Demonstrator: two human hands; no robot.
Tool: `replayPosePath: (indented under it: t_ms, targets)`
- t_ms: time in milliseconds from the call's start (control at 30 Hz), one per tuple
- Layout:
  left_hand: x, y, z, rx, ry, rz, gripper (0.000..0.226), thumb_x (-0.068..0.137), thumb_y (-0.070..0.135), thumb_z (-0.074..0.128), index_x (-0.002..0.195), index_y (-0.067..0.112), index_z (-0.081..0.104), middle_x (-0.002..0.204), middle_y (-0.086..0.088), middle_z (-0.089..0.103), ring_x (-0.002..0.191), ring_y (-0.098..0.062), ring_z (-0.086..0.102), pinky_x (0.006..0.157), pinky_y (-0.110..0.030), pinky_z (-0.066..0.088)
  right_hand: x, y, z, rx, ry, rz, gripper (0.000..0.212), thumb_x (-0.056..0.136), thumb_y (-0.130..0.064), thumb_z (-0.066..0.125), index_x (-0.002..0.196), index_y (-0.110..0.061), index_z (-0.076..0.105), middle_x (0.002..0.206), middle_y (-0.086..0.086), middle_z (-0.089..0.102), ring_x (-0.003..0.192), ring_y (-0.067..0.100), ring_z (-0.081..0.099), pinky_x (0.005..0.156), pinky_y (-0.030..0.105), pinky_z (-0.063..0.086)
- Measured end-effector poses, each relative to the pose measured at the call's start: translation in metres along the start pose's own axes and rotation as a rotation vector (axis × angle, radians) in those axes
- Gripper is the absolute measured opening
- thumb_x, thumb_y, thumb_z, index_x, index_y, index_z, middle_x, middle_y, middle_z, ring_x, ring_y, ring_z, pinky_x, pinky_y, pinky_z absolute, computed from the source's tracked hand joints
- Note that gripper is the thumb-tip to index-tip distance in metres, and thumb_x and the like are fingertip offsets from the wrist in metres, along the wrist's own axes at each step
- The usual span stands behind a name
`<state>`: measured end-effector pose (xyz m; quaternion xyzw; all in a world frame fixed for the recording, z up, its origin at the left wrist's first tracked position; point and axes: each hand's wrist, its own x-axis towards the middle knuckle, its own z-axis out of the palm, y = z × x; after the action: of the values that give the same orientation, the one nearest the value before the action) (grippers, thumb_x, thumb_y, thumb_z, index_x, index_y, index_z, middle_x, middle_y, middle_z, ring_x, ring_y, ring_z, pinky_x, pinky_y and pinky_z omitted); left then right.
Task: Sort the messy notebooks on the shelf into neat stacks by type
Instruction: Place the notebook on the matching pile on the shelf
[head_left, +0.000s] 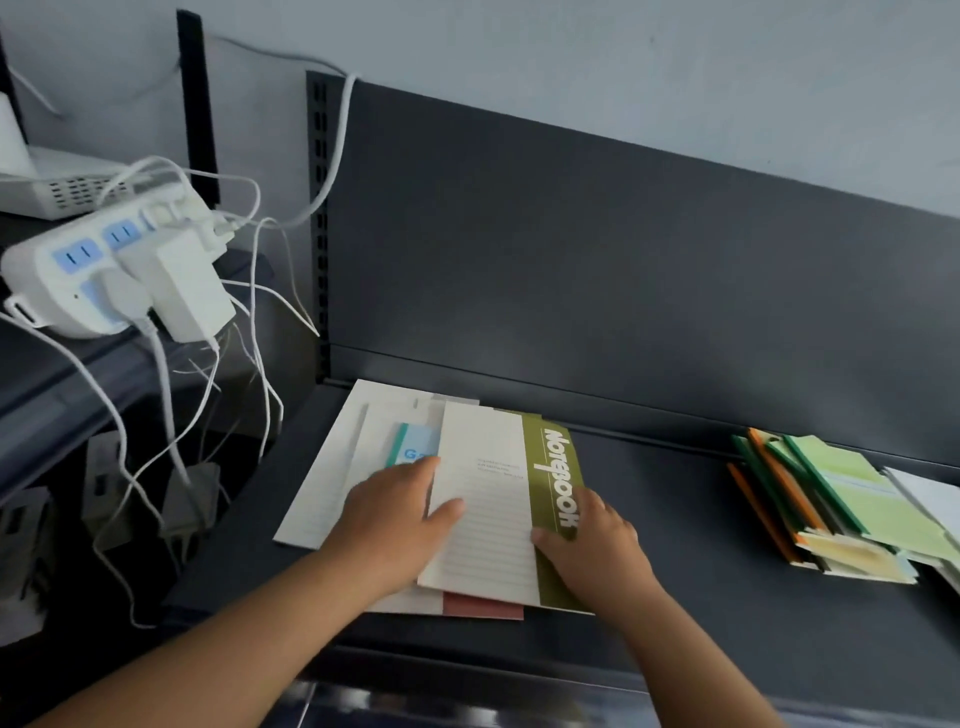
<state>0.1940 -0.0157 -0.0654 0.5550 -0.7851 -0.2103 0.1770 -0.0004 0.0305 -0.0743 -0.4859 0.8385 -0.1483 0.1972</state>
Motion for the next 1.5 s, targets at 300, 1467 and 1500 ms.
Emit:
replayPosePath:
  t_ms: [300,1467,1500]
  targets:
    - [0.025,-0.011,-0.012,-0.396,0.054,-0.422,0.056,0.086,0.020,0.055,0.138,0.012,0.036,0.126,-0.004,0.050,0.101,-0.023,0.055,0.074,-0.033,0.047,-0.008,-0.023,0.005,0.019,-0.035,-0.017,0.078,0.084,-0.051,0.065,0.146,-0.026,0.024,0.144,-0.004,0.040,0.133,0.024,0.037,0.106,0.046,0.040]
    - [0.021,0.053,-0.010,-1.152,-0.310,-0.297,0.023,0.092,0.002,0.057,0.107,0.018,0.065,0.098,-0.007,0.073,0.090,-0.028,0.068,0.070,-0.041,0.056,-0.030,0.039,-0.052,1.139,-0.050,0.347,0.023,0.086,-0.011,0.070,0.107,-0.008,0.060,0.096,0.016,0.073,0.088,0.034,0.070,0.072,0.048,0.056]
    - [0.020,0.058,-0.008,-1.148,-0.315,-0.281,0.023,0.093,0.003,0.056,0.107,0.018,0.065,0.099,-0.006,0.073,0.090,-0.027,0.068,0.072,-0.040,0.056,-0.032,0.042,-0.055,1.152,-0.032,0.341,0.022,0.087,-0.010,0.068,0.107,-0.008,0.060,0.096,0.016,0.073,0.087,0.034,0.070,0.070,0.047,0.056]
